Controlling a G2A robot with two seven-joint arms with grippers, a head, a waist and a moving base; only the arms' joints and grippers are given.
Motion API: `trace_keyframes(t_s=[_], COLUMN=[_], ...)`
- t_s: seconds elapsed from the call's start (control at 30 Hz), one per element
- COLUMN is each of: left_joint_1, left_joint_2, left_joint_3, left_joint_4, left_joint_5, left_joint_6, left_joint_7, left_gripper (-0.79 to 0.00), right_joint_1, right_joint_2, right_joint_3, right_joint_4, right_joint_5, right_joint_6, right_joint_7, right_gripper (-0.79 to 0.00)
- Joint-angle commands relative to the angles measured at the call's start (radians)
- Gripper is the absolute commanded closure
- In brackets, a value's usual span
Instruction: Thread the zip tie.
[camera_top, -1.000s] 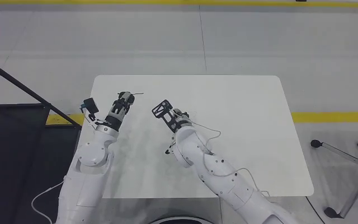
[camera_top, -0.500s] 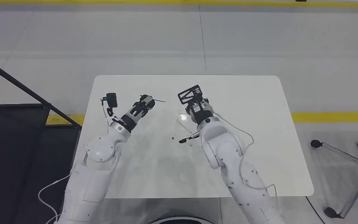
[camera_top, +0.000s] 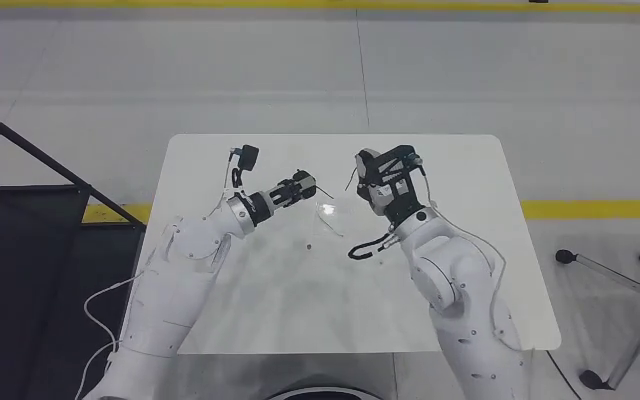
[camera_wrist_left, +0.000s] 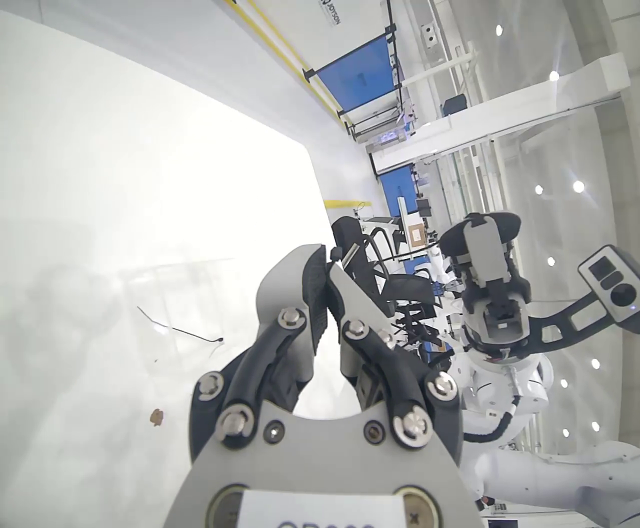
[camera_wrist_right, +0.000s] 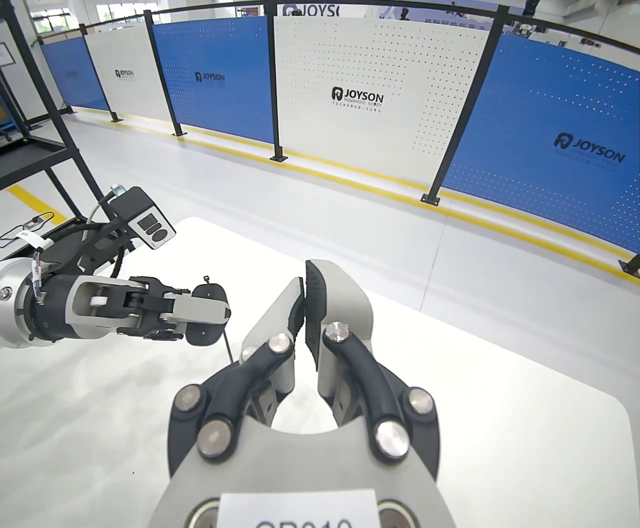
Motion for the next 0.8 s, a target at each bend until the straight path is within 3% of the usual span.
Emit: trace_keyframes(t_s=[0.0,0.27,0.33,0.53,0.77], left_joint_1=[0.000,0.000,-0.007,-0.125,-0.319], left_joint_2=[0.000,0.000,0.001,0.002,-0.008], left_joint_3=[0.000,0.000,0.010,0.038,0.105], left_joint_4=[0.000,0.000,0.003,0.127,0.376], left_joint_5=[-0.001,-0.001,-0.007,-0.056,-0.177], left_joint_6=[0.000,0.000,-0.016,-0.098,-0.256], left_joint_7=[0.000,0.000,-0.034,-0.190,-0.442], left_gripper=[0.000,0.000,0.000,0.000,0.000], right_joint_1=[0.000,0.000,-0.007,-0.024,-0.035], right_joint_2=[0.000,0.000,0.000,0.009,0.026], right_joint_3=[0.000,0.000,-0.004,0.031,0.071], right_joint_4=[0.000,0.000,0.001,-0.029,-0.022], right_joint_5=[-0.001,-0.001,0.013,-0.033,-0.087], right_joint_6=[0.000,0.000,-0.014,-0.041,-0.173], right_joint_7=[0.000,0.000,-0.057,-0.278,-0.488], right_gripper=[0.000,0.000,0.000,0.000,0.000])
